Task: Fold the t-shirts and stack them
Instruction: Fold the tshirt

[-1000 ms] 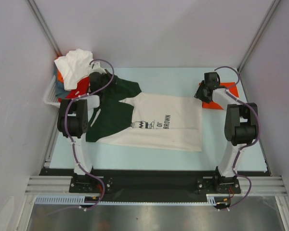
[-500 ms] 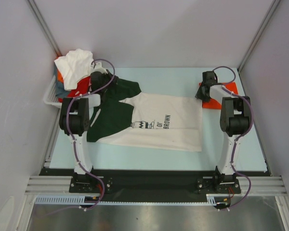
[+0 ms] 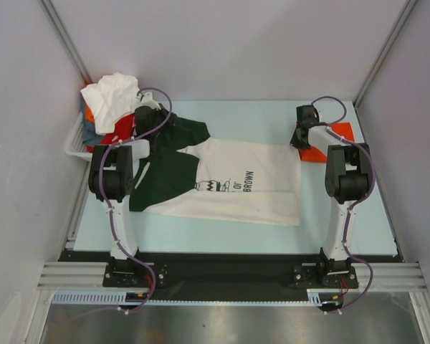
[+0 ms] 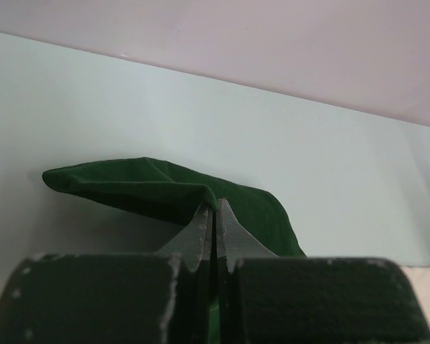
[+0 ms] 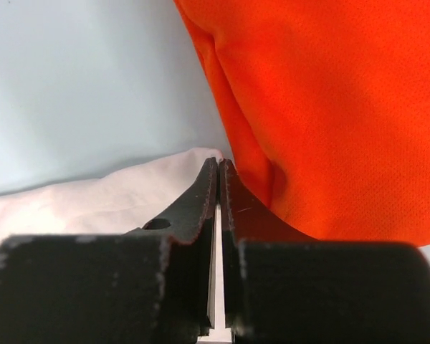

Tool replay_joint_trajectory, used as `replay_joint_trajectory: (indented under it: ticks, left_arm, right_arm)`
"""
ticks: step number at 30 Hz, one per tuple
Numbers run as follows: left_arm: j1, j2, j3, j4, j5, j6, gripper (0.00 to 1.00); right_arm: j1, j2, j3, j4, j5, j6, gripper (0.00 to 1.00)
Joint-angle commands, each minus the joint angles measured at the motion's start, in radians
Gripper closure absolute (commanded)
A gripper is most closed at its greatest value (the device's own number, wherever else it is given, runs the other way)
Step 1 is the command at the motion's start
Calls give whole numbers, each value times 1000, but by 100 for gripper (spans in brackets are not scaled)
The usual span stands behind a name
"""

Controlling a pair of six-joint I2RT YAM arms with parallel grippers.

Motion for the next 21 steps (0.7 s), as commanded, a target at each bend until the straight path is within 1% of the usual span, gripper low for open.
replay_joint_trajectory:
  ticks: [1,6,9,19,21]
  left_arm:
    - [7,-10,30,15,27,35,100]
    - [7,-19,15,15,33,43,100]
    - [7,-33,-14,32,33,52,100]
    - [8,-116,-115,114,44,83,100]
    - [8,-130,-132,128,43,87,100]
  right_arm:
    - [29,-34,18,-4,54,-26,100]
    - [46,-75,-28,13,36,-10,100]
    - [51,-132,-112,39,8,9,100]
    - [-10,-371,-316,94,-144,55,100]
    - [-30,-397,-352,99,-173,65,100]
